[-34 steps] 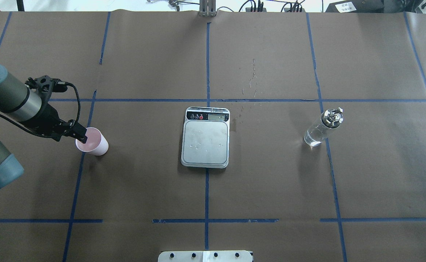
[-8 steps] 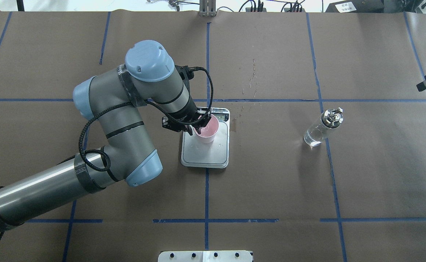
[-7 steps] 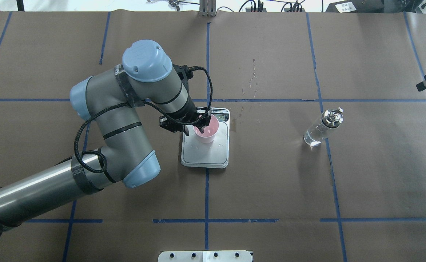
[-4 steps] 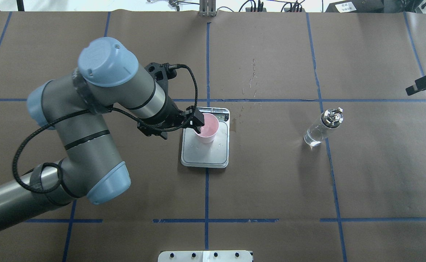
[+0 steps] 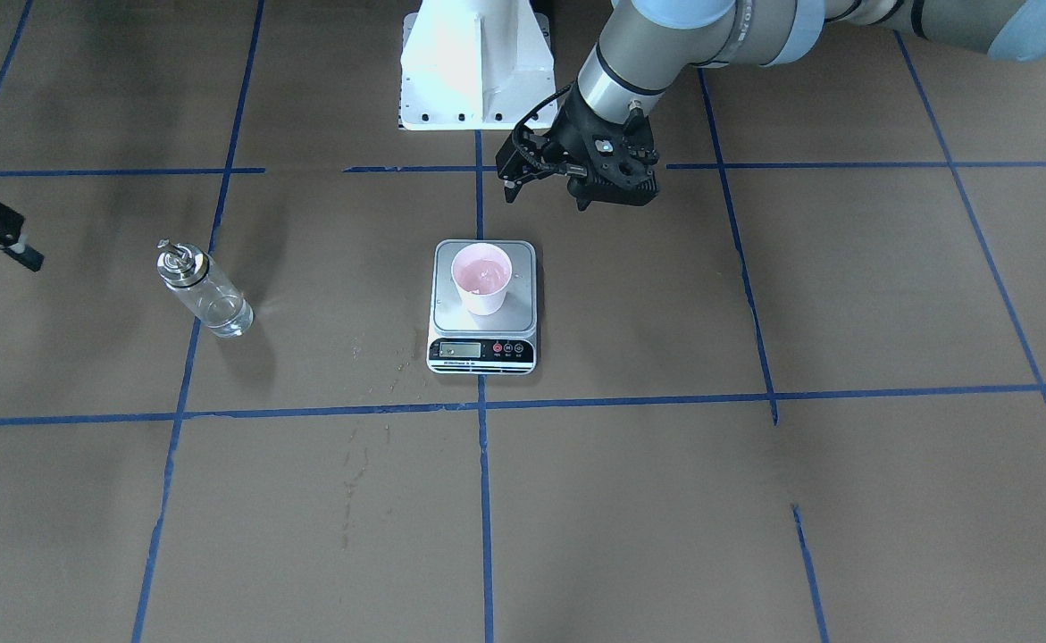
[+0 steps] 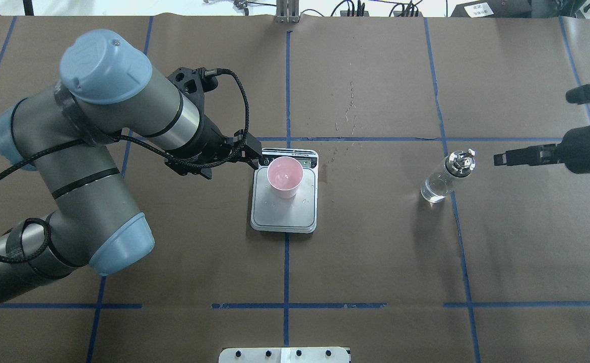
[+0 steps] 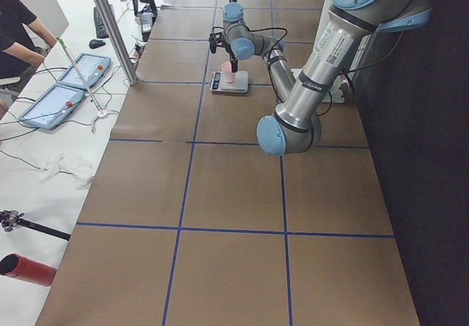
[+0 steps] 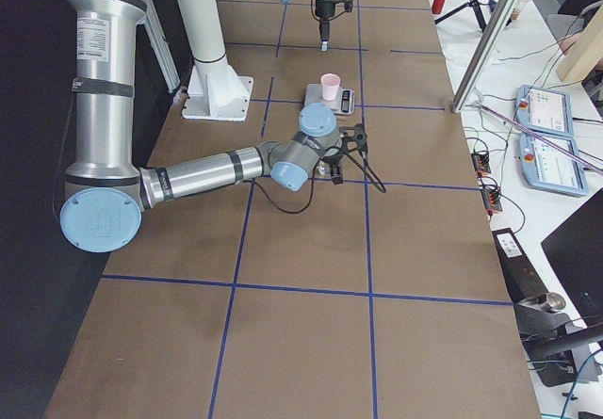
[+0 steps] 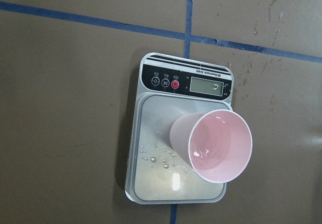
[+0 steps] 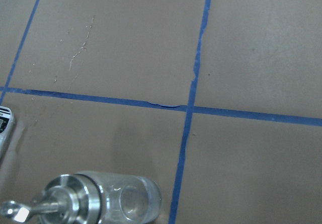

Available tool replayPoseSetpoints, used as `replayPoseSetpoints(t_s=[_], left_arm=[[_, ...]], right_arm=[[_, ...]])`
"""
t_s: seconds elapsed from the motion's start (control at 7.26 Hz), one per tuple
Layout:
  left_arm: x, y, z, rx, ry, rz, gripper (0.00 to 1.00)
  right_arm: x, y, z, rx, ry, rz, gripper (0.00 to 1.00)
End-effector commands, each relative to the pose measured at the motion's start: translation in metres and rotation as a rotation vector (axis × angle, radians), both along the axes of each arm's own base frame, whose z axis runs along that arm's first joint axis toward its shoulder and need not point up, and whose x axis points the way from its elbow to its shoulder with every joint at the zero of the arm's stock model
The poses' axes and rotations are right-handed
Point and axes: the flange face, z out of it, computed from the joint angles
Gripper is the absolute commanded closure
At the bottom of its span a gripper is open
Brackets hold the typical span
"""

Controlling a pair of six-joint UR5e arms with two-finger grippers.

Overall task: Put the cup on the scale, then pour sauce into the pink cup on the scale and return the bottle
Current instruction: 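Open the left gripper and withdraw it while the right arm moves toward the bottle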

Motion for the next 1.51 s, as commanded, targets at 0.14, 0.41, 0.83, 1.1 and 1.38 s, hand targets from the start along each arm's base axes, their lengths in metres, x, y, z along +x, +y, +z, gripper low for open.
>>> replayPoseSetpoints(t_s=[0.14,0.41,0.83,1.1,1.38], left_arm=[[-0.009,-0.010,0.002,0.000,-0.004,-0.022,0.00],[-0.029,-0.021,0.020,0.021,-0.024,-0.039,0.00],[-0.047,-0.032,0.026,0.043,-0.034,-0.056,0.00],[-0.065,-0.031,0.051,0.080,-0.058,-0.047,0.00],[-0.090,-0.035,0.068,0.202,-0.092,-0.001,0.00]], right_arm=[[-0.038,0.068,-0.013,0.029,0.027,0.027,0.00],[-0.092,0.102,-0.011,0.168,0.123,0.135,0.00],[-0.167,0.181,0.000,0.303,0.212,0.408,0.00],[-0.175,0.179,0.031,0.242,0.172,0.561,0.00],[-0.181,0.170,0.033,0.315,0.174,0.668,0.00]])
